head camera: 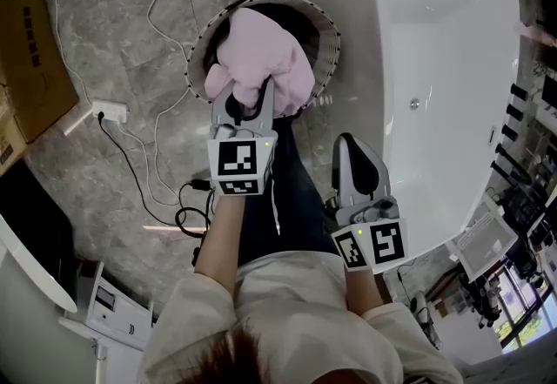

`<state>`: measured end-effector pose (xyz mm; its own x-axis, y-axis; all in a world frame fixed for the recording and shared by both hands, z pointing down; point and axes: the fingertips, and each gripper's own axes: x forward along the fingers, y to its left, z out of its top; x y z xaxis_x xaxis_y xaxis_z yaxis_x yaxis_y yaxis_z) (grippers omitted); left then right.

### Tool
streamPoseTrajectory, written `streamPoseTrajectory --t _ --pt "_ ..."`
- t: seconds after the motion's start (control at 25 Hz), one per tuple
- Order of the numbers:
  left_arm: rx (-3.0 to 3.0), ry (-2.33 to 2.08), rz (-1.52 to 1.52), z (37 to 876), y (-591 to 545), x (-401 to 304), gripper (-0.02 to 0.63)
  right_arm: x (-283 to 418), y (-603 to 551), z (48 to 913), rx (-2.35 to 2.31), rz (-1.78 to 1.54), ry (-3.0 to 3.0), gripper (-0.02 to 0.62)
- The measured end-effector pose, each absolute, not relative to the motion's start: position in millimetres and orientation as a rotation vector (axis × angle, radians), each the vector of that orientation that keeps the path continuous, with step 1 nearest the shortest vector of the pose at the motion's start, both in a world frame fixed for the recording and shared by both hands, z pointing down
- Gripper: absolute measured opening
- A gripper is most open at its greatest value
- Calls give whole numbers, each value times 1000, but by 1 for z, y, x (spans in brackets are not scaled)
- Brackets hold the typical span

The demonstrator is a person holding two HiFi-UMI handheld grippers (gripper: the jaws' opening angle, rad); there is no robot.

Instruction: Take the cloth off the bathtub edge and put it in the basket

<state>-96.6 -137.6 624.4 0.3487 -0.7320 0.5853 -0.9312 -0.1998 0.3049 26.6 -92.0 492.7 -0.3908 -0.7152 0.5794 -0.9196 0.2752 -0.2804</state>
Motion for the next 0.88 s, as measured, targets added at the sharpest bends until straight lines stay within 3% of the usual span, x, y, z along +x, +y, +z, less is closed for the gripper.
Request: streamPoseTrajectory --t 0.88 --pt "1873 -1409 528 729 -147 -86 163 37 -80 532 1492 925 -2145 0"
